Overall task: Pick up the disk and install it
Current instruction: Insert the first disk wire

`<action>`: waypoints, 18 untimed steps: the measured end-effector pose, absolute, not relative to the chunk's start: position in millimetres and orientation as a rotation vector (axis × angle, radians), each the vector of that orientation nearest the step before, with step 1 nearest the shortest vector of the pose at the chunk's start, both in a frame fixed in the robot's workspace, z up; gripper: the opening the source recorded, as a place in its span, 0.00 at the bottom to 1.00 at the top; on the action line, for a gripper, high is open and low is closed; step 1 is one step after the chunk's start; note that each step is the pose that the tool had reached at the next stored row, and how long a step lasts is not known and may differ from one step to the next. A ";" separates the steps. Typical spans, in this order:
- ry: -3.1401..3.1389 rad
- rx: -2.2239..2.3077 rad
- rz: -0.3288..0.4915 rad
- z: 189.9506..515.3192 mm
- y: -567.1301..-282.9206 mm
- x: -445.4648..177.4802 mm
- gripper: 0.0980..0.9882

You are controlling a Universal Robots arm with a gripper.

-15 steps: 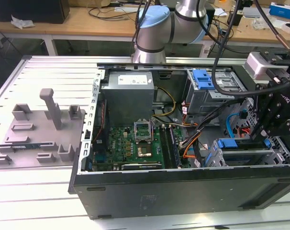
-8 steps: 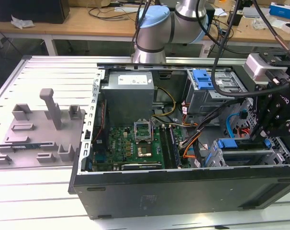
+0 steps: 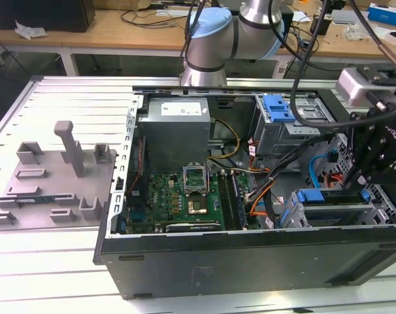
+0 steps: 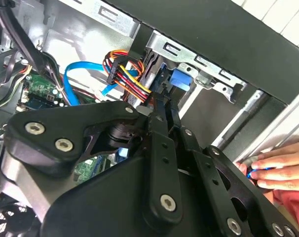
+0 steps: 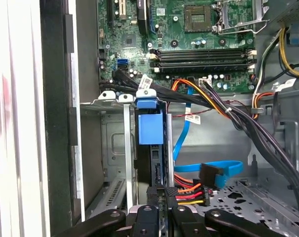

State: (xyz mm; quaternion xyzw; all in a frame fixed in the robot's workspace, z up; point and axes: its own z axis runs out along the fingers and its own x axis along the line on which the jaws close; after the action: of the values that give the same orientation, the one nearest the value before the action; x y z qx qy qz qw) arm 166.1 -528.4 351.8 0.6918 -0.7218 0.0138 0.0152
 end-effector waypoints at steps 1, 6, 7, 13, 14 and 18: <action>-2.246 2.152 0.043 353.9 -528.2 166.1 0.08; -2.246 2.152 0.044 354.6 -527.9 166.1 0.08; -2.246 2.152 0.044 354.6 -527.9 166.1 0.08; -2.246 2.152 0.044 354.6 -522.5 166.1 0.08; -2.245 2.152 0.044 354.6 -522.4 166.1 0.08; -2.250 2.147 0.045 354.6 -522.9 166.1 0.08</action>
State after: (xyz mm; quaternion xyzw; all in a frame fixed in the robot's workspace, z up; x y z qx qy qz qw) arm 166.1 -522.9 354.6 0.6902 -0.7233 0.0145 0.0158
